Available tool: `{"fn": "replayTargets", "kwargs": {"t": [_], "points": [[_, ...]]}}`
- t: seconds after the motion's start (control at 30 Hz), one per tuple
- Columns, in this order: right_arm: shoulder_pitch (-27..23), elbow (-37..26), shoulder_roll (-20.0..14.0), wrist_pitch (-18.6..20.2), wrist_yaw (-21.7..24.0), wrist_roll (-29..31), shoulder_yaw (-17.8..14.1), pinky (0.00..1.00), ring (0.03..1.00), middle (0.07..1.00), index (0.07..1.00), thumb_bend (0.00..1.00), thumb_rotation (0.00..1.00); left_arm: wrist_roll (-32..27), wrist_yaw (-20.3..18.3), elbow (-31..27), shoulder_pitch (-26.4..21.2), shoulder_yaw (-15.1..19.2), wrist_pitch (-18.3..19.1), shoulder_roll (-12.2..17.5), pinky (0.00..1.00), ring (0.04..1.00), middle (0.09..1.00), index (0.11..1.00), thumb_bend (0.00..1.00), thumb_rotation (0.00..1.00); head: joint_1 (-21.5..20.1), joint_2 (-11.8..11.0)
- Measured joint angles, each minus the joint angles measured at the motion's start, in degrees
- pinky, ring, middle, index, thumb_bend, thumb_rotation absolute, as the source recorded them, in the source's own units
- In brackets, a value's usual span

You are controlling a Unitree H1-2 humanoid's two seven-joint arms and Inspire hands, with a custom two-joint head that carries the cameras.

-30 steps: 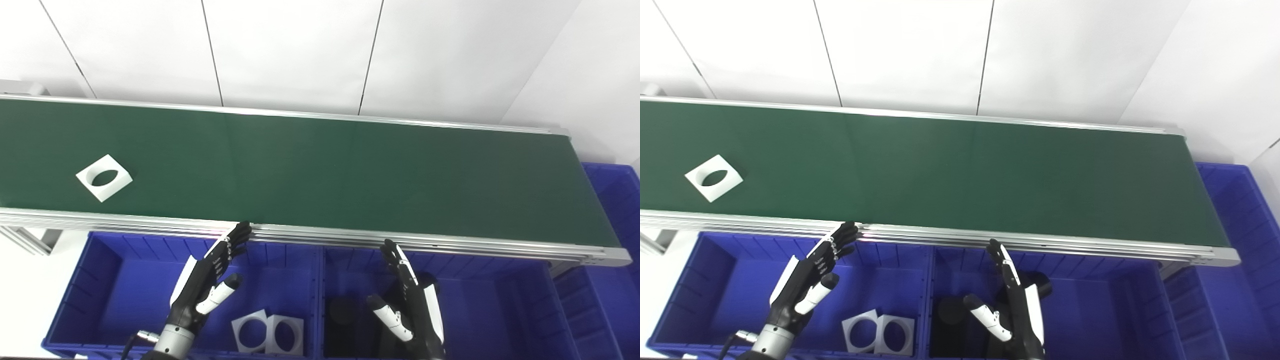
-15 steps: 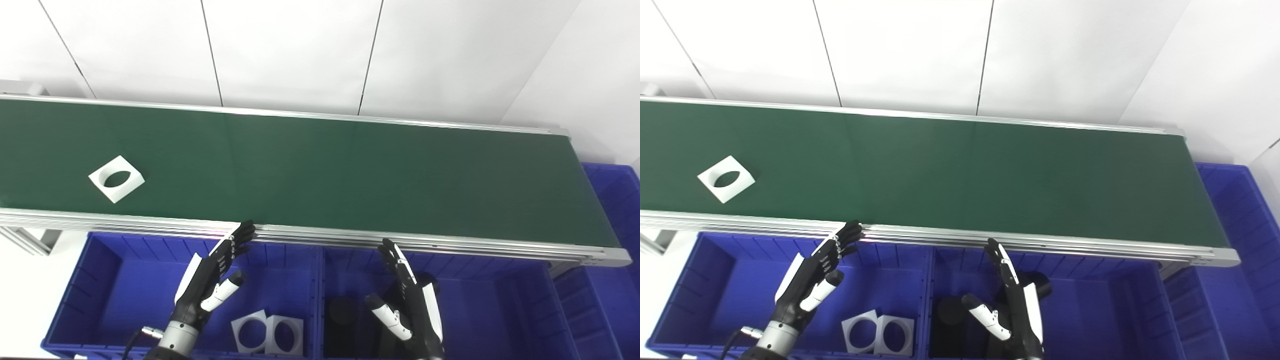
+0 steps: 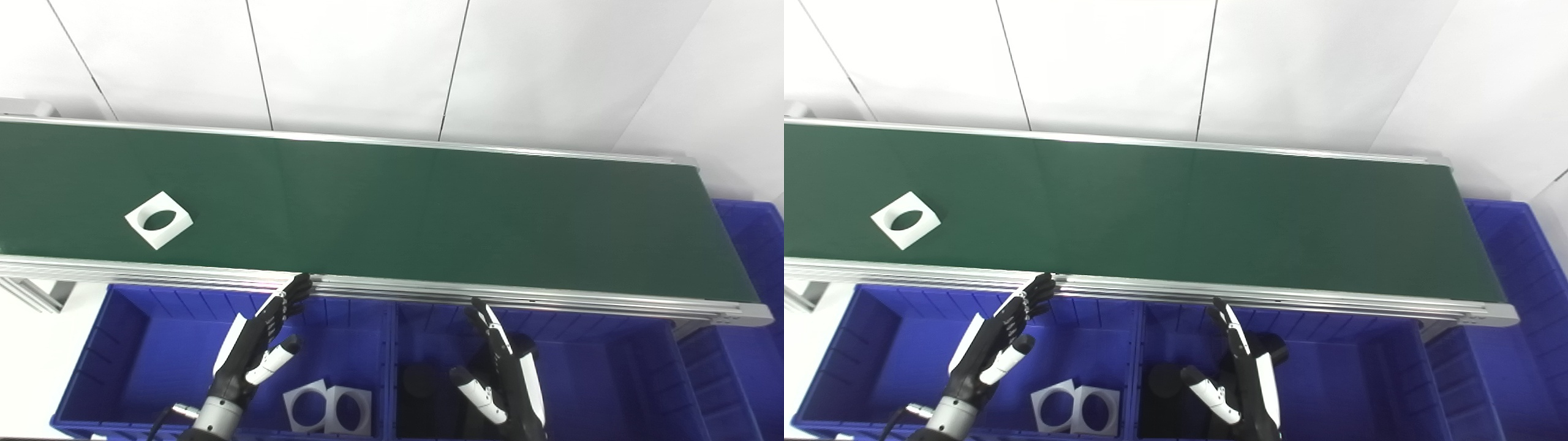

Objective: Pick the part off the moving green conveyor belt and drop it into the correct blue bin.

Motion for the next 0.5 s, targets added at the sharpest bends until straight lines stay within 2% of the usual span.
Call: {"fn": "replayTargets", "kwargs": {"t": [0.1,0.13,0.2,0.3,0.33,0.43,0.47,0.5], "points": [[0.05,-0.48,0.04,0.00,0.00,0.01,0.01,0.90,0.895,0.882,0.935,0.79,0.82,-0.30,-0.86,-1.53,0.88,0.30,-0.04,0.00,0.89,0.903,0.907,0.897,0.74,0.80,0.00,0.01],[0.04,-0.62,0.10,0.00,0.04,0.04,0.00,0.89,0.892,0.879,0.931,0.80,0.83,-0.32,-0.96,-1.56,1.01,0.39,-0.03,0.00,0.89,0.903,0.904,0.898,0.75,0.81,0.70,1.23],[0.04,-1.36,0.23,0.00,0.10,0.13,-0.15,0.87,0.878,0.871,0.923,0.81,0.84,-0.28,-1.02,-2.95,1.75,0.64,-0.02,0.06,0.90,0.910,0.904,0.892,0.78,0.80,0.71,1.24],[-0.03,-1.56,0.04,-0.01,0.25,0.79,-0.22,0.88,0.870,0.873,0.925,0.80,0.85,-1.21,-1.67,-5.39,2.87,1.23,-0.07,-0.36,0.91,0.917,0.904,0.888,0.77,0.78,5.08,1.15],[-0.07,-1.55,-0.12,-0.01,0.33,1.06,-0.18,0.88,0.869,0.874,0.926,0.80,0.85,-1.21,-1.91,-5.47,2.99,1.33,-0.07,-0.60,0.91,0.917,0.903,0.887,0.77,0.78,8.06,0.80],[-0.18,-1.57,-0.95,-0.01,0.51,1.72,-0.20,0.88,0.870,0.870,0.926,0.79,0.86,-1.09,-2.27,-5.57,3.36,1.17,-0.07,-1.55,0.90,0.910,0.900,0.885,0.76,0.78,8.09,0.80],[-0.18,-1.62,-1.27,-0.01,0.52,1.80,-0.21,0.89,0.875,0.868,0.924,0.78,0.86,-0.69,-1.98,-5.97,3.47,0.80,-0.06,-1.78,0.88,0.895,0.892,0.879,0.76,0.77,14.01,-0.68],[-0.17,-1.74,-1.58,-0.01,0.54,2.01,-0.22,0.90,0.880,0.870,0.924,0.77,0.86,0.14,-1.35,-6.70,3.62,0.31,-0.06,-1.88,0.86,0.887,0.887,0.875,0.76,0.77,15.46,-1.22]]}}
